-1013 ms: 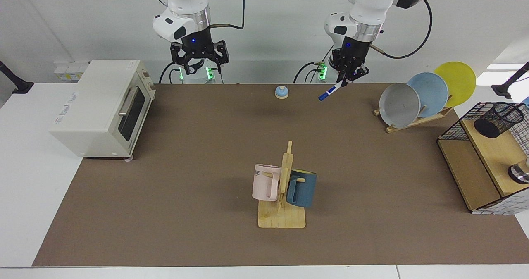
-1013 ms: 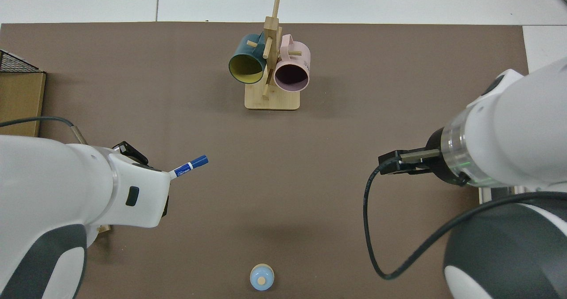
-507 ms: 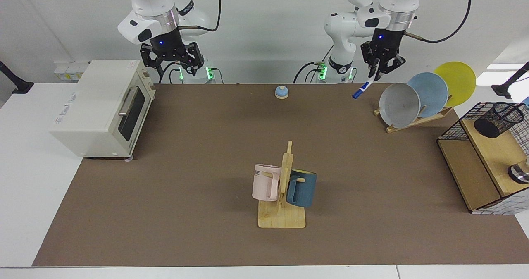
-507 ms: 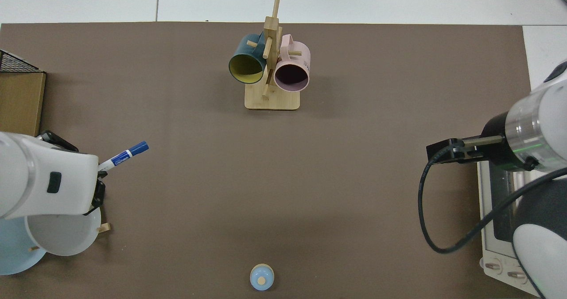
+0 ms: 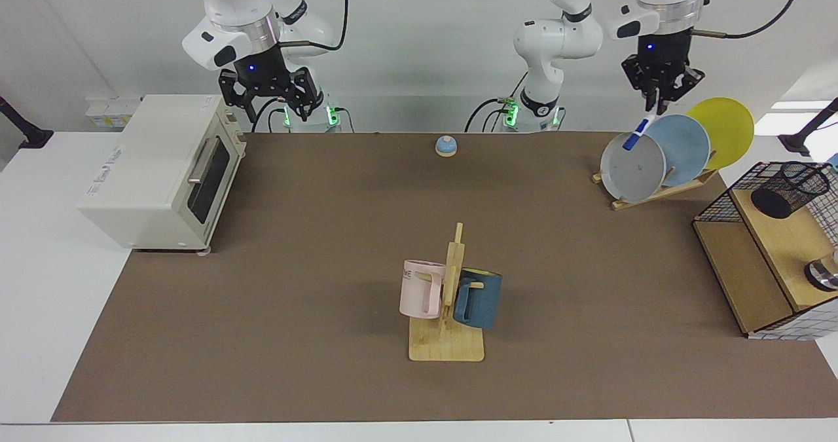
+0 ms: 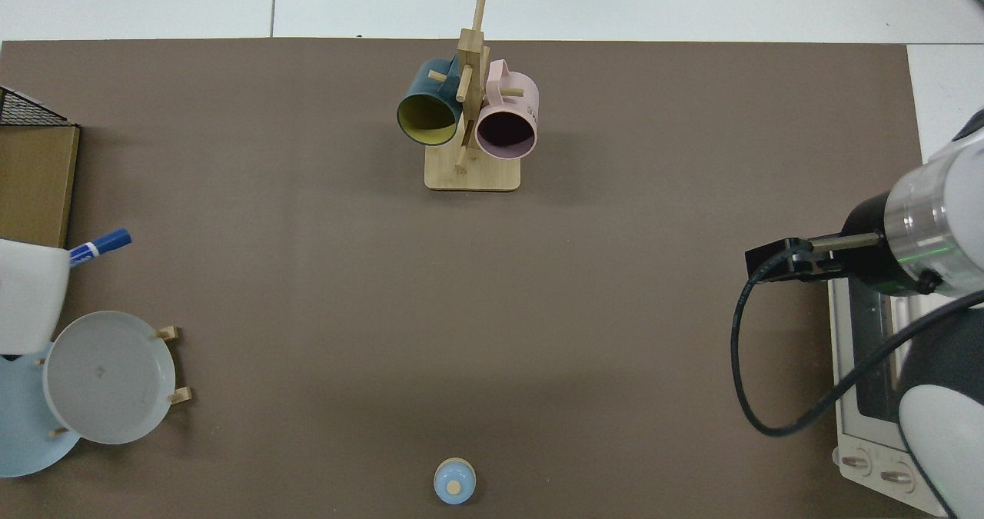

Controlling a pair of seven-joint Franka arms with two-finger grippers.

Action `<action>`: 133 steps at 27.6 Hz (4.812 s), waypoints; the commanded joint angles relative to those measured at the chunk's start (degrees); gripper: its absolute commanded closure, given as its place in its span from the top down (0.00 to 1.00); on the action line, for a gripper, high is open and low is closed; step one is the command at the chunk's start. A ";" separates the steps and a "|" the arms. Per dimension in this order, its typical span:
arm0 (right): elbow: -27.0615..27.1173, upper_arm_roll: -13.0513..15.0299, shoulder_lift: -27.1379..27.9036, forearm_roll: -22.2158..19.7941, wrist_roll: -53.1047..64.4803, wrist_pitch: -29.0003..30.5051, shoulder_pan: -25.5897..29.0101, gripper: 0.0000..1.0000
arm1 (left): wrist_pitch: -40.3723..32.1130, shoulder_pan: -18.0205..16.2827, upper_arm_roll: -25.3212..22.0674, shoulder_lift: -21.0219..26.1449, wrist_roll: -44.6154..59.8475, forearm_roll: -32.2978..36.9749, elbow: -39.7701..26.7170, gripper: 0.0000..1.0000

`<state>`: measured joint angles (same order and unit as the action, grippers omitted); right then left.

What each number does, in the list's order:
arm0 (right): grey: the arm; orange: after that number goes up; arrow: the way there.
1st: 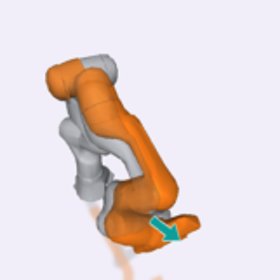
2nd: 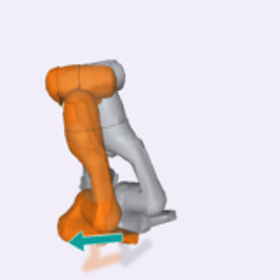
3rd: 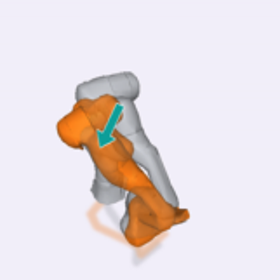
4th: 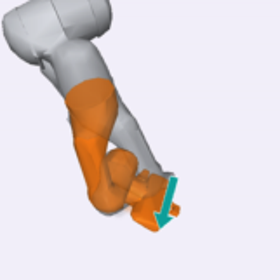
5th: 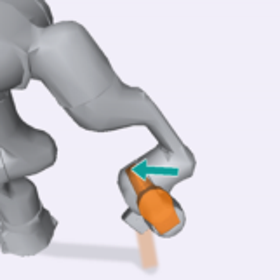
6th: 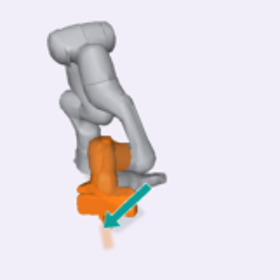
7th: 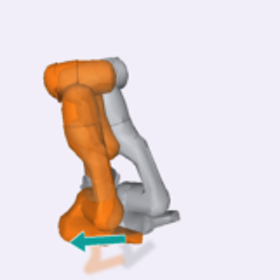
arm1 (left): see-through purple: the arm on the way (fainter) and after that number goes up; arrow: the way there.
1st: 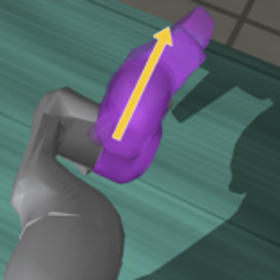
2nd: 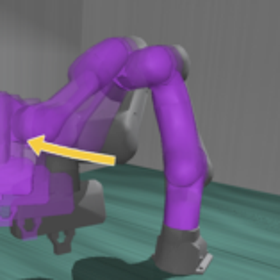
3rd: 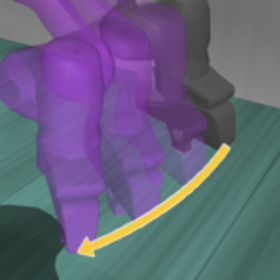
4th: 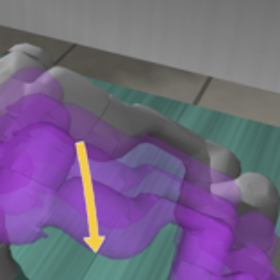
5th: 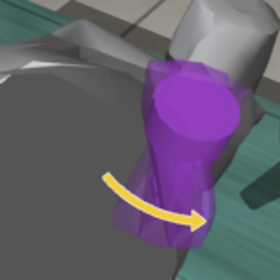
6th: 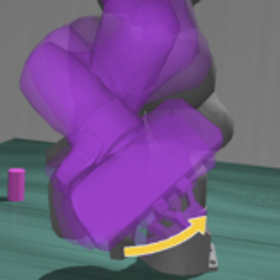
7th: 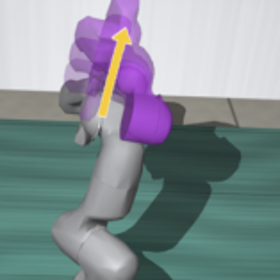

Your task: Put markers into pen holder

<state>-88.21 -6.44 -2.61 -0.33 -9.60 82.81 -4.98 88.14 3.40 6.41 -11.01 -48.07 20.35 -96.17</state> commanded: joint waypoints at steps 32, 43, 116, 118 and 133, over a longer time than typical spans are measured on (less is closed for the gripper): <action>0.67 -0.76 0.24 -0.55 -6.04 2.00 1.73 1.00 | 18.02 -0.50 -18.36 9.69 -43.42 28.70 12.06 0.00; 0.58 -0.85 0.15 -0.11 -5.78 2.18 1.20 1.00 | 23.12 -2.86 -21.97 12.85 -45.36 32.04 11.27 0.00; 0.50 -0.76 0.15 2.26 -6.13 2.18 2.35 1.00 | 28.75 -7.44 -21.18 19.18 -40.44 33.44 -2.97 0.00; 0.50 -0.76 0.15 2.27 -6.13 2.18 2.35 1.00 | 28.84 -7.53 -21.18 19.44 -39.57 33.44 -3.32 0.00; 0.50 -0.76 0.15 2.27 -6.13 2.18 2.35 1.00 | 31.39 -7.61 -21.53 20.15 -35.96 33.62 -5.96 0.00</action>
<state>-87.88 -6.78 -2.56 0.93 -14.97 84.24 -3.43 117.87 -4.72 -14.32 9.74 -85.60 54.13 -100.60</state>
